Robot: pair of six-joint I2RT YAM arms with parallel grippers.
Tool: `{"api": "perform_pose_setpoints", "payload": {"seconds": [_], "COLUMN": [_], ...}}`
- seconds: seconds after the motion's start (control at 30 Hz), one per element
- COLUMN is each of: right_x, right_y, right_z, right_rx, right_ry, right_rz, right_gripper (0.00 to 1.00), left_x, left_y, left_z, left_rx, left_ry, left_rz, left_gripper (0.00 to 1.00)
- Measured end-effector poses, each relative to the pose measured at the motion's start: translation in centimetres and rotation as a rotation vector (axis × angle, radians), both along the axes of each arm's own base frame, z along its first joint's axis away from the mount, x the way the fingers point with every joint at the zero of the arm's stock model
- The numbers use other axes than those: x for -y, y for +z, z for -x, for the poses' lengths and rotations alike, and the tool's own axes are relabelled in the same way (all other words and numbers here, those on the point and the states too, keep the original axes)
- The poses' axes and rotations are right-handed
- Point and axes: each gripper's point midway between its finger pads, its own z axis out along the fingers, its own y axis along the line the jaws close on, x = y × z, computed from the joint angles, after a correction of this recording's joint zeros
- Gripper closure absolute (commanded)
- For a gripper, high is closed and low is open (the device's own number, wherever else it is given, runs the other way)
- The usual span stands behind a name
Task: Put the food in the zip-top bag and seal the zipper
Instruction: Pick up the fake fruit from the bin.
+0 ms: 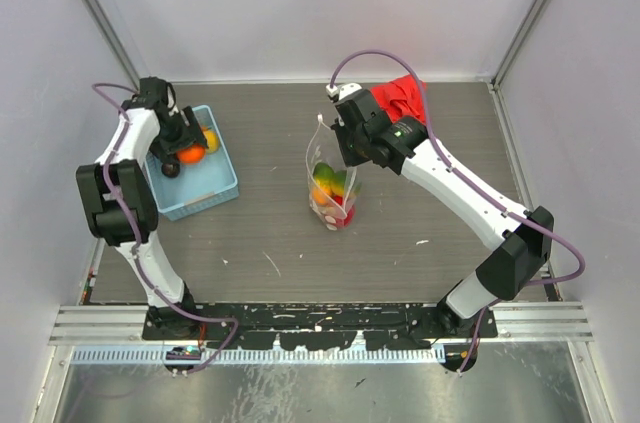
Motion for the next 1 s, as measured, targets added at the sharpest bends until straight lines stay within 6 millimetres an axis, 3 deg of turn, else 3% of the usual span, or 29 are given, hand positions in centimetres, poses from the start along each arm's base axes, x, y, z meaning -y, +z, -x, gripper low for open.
{"api": "perform_pose_setpoints", "payload": {"seconds": [0.17, 0.37, 0.67, 1.0], "right_x": [0.0, 0.0, -0.1, -0.5], "right_y": [0.0, 0.0, 0.4, 0.3], "right_z": [0.0, 0.0, 0.0, 0.3], "right_rx": [-0.001, -0.001, 0.001, -0.013], "right_ry": [0.001, 0.002, 0.004, 0.02], "right_rz": [-0.002, -0.002, -0.006, -0.017], "right_gripper": [1.0, 1.0, 1.0, 1.0], "left_x": [1.7, 5.2, 14.2, 21.8], "left_y": [3.4, 7.2, 13.4, 19.3], "left_z": [1.2, 2.9, 5.4, 9.5], "left_rx": [0.085, 0.197, 0.384, 0.597], "left_ry": [-0.009, -0.058, -0.299, -0.553], "left_rz": [0.072, 0.161, 0.284, 0.402], "left_gripper": [0.51, 0.51, 0.51, 0.52]}}
